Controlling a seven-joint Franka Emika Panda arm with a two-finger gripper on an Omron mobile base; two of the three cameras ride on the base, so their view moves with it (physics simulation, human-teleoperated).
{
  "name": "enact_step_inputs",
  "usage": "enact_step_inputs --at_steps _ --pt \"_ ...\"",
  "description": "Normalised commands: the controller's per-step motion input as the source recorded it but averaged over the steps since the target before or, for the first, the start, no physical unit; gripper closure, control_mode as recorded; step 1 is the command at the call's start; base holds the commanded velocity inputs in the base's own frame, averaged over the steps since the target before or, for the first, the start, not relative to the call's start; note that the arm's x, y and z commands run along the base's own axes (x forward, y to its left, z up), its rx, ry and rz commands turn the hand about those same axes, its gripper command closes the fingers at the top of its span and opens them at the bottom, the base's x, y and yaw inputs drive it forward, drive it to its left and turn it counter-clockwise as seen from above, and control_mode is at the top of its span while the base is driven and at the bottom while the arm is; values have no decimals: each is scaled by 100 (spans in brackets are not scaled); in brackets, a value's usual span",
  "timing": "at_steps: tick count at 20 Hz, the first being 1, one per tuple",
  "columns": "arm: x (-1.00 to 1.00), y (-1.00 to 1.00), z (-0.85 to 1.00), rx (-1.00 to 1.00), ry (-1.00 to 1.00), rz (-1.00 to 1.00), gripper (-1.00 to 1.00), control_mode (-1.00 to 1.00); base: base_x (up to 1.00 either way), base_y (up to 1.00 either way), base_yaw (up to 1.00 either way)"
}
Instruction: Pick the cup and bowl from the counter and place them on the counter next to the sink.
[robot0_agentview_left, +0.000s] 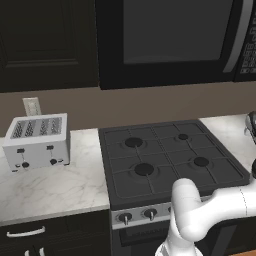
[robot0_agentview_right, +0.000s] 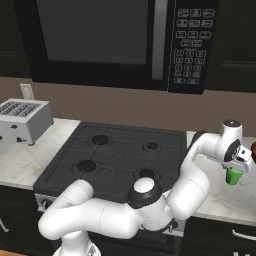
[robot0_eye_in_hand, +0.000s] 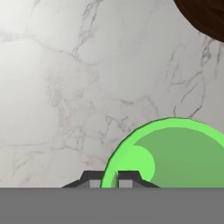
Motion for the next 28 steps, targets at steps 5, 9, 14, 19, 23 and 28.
enact_step_inputs --at_steps 5,9,14,19,23,28 --pt "0 0 0 0 1 0 100 -100 0 0 0" --pt "-5 0 11 0 1 0 100 -100 0 0 0" --pt "-24 11 43 0 -2 0 100 -100 0 0 0" --pt "-38 27 59 1 -11 0 100 -100 0 0 0" --pt "-63 18 51 3 -10 0 100 -100 0 0 0" --pt "-89 17 49 1 -7 0 100 -100 0 0 0"
